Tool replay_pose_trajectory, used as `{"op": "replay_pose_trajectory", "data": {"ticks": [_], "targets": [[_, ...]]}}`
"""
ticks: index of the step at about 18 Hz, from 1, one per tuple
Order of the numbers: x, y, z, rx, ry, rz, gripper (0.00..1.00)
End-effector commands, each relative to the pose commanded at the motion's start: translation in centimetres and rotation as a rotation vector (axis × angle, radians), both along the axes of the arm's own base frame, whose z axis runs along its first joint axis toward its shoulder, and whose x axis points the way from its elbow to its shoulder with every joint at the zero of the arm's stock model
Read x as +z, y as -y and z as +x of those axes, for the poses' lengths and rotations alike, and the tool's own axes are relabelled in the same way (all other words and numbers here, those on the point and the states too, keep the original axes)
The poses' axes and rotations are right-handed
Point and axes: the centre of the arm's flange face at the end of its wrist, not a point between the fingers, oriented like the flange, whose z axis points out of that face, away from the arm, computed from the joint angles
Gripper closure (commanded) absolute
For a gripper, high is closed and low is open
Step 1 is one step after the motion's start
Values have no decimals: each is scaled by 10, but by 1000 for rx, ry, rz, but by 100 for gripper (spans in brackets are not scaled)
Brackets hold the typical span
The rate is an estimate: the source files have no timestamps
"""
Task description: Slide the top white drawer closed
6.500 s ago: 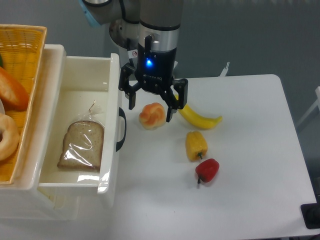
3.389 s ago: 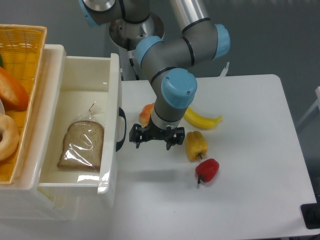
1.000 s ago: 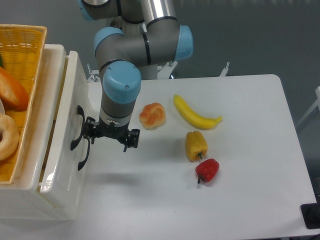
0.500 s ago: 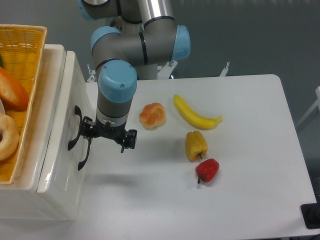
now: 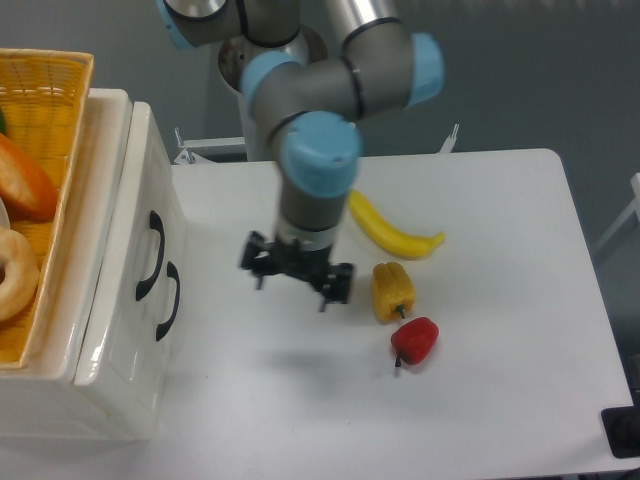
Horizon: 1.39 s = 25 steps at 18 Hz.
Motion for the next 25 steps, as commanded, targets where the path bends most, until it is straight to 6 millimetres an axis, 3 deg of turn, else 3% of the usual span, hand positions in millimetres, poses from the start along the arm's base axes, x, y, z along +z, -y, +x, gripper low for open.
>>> {"op": "replay_pose_trajectory", "data": {"ticks": [6, 12, 25], "targets": [[4, 55, -56, -305, -91, 11, 0], [-2, 90, -94, -376, -126, -22, 0], [14, 88, -101, -448, -172, -16, 0]]}}
